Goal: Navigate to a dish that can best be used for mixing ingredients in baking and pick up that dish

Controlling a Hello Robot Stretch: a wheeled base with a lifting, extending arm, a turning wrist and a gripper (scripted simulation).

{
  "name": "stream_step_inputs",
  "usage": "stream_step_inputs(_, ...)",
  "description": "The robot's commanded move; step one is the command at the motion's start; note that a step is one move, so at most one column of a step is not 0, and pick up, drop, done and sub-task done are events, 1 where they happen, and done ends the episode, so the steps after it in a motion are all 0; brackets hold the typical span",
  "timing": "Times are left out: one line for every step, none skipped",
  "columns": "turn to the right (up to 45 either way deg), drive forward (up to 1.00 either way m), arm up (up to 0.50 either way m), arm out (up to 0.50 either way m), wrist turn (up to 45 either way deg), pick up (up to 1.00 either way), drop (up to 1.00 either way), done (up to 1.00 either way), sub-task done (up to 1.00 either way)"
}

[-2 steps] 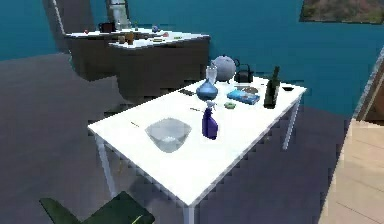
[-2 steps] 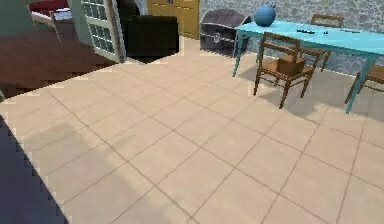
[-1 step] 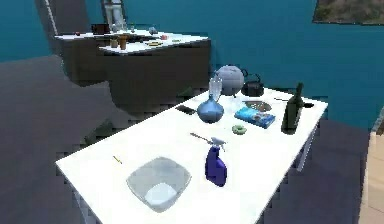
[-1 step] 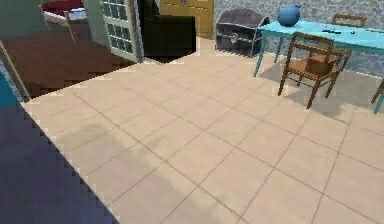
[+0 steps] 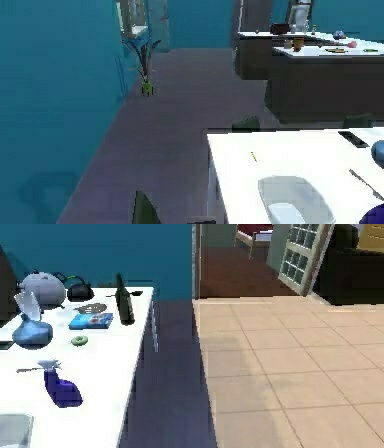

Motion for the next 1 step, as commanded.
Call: stream_step_inputs(-45.0, 0.0, 0.0, 0.0, 0.0, 0.0, 0.0, 0.0, 0.0)
